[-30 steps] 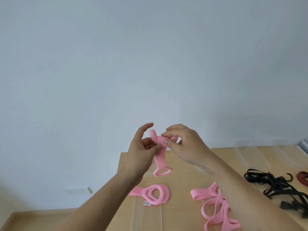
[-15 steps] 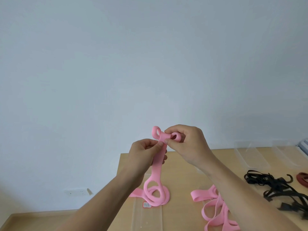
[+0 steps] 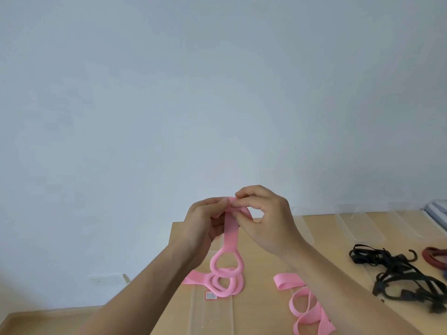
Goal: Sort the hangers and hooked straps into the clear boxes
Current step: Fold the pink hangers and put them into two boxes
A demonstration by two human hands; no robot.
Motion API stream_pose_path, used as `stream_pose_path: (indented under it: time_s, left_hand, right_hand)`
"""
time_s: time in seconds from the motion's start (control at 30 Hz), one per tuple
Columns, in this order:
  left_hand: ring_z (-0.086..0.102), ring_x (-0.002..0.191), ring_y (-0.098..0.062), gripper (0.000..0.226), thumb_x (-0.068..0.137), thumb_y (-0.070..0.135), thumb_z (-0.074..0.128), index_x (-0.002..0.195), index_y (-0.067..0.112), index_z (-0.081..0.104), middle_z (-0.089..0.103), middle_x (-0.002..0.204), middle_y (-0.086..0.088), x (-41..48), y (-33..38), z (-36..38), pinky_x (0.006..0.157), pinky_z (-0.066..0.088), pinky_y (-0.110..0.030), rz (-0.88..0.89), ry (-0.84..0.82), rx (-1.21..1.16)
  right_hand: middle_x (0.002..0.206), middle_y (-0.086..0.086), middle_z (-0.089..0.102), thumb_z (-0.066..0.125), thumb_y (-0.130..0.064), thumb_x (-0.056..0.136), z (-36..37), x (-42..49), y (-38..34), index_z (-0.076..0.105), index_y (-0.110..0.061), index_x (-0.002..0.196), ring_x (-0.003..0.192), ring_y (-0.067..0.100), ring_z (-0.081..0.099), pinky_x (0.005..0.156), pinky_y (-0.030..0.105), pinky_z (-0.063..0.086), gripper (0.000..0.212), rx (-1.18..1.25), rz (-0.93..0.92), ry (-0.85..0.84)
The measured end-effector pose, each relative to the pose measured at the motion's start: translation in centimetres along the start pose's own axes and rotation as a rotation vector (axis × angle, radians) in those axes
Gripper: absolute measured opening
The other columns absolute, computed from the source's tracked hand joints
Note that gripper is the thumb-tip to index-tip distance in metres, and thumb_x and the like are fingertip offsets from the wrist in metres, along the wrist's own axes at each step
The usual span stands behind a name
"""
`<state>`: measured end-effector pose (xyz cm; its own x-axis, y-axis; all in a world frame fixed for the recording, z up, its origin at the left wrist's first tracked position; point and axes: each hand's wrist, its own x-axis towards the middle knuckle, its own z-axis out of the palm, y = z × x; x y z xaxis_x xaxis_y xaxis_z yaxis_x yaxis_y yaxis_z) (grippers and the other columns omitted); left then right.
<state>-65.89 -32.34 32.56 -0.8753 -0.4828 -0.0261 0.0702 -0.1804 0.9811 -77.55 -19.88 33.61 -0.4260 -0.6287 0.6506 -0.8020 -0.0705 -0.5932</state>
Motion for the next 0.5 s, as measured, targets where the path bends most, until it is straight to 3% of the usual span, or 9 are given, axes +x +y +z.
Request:
stream_pose_path:
  time_s: [0.1,0.17,0.3,0.4,0.5]
  left_hand:
    - [0.071,0.098,-0.034,0.03,0.094,0.019,0.062,0.111,-0.001,0.075,0.075,0.11,-0.027,0.1,-0.3,-0.1,0.083,0.058,-0.033,-0.003,0.029,-0.015]
    - [0.072,0.099,-0.035,0.026,0.089,0.018,0.064,0.106,0.004,0.079,0.077,0.102,-0.023,0.2,-0.4,-0.1,0.087,0.061,-0.038,0.008,0.033,0.008]
    - [0.075,0.102,-0.032,0.024,0.089,0.017,0.06,0.102,0.017,0.08,0.08,0.1,-0.017,0.0,-0.4,0.0,0.095,0.06,-0.045,0.047,0.029,0.036]
    - [0.076,0.101,-0.037,0.035,0.084,0.021,0.067,0.119,0.013,0.067,0.079,0.106,-0.015,0.0,-0.4,-0.1,0.103,0.054,-0.059,0.035,0.127,0.021]
    - [0.077,0.095,-0.034,0.048,0.079,0.03,0.072,0.124,0.017,0.06,0.079,0.108,-0.011,0.0,-0.5,-0.2,0.1,0.054,-0.062,0.017,0.207,0.062]
  right_hand:
    - [0.093,-0.005,0.072,0.074,0.002,0.084,-0.6,0.3,-0.1,0.082,-0.014,0.091,0.088,0.008,0.07,0.081,0.021,0.055,0.019,0.078,0.025,-0.051]
    - [0.084,-0.012,0.072,0.069,-0.004,0.083,-1.0,0.9,-0.4,0.079,-0.017,0.088,0.083,0.008,0.07,0.079,0.022,0.056,0.017,0.179,0.158,-0.082]
    - [0.087,-0.023,0.067,0.067,-0.017,0.092,-1.4,1.9,0.0,0.073,-0.023,0.112,0.097,-0.001,0.064,0.083,0.024,0.055,0.021,0.04,0.373,-0.29]
    - [0.085,-0.017,0.073,0.067,-0.018,0.095,-1.2,2.0,-0.2,0.075,-0.022,0.106,0.079,-0.001,0.066,0.077,0.019,0.051,0.015,0.09,0.362,-0.41]
    - [0.073,-0.017,0.071,0.069,-0.01,0.091,-0.7,1.7,-0.2,0.076,-0.015,0.097,0.067,0.002,0.065,0.073,0.021,0.05,0.01,0.116,0.34,-0.339]
